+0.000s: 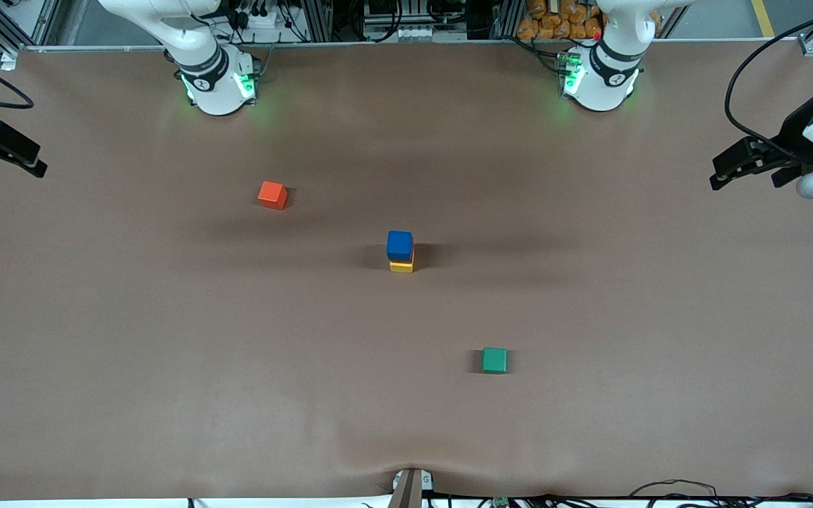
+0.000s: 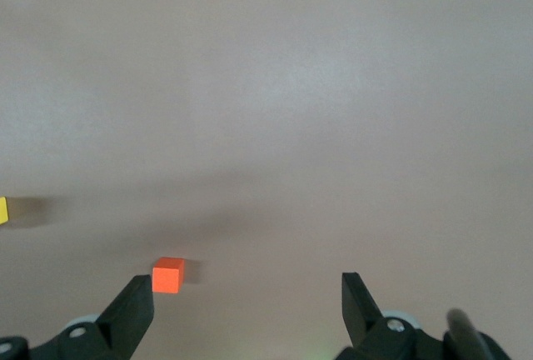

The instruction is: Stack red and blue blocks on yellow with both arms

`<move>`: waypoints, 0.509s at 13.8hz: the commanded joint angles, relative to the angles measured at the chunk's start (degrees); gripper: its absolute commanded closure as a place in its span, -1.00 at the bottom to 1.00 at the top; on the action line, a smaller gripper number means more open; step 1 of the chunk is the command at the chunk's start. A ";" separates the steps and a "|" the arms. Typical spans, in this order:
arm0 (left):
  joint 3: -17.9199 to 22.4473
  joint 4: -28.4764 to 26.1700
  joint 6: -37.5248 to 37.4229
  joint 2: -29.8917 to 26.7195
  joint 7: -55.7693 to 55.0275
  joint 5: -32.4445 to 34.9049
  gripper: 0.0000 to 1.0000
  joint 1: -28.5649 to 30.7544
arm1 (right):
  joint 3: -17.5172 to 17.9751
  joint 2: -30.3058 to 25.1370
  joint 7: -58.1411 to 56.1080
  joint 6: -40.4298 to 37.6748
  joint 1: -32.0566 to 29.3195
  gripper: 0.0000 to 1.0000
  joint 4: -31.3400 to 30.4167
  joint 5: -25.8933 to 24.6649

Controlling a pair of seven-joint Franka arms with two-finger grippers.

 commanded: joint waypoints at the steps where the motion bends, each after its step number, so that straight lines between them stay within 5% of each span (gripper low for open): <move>1: -0.24 1.54 -0.08 0.82 1.06 -0.11 -1.00 0.60 | 0.43 0.57 -1.82 -0.25 -0.86 -1.00 1.23 -1.03; 7: -0.24 2.42 -0.08 1.26 1.06 -0.64 -1.00 1.31 | 0.43 0.65 -1.91 -0.17 -1.12 -1.00 1.23 -0.15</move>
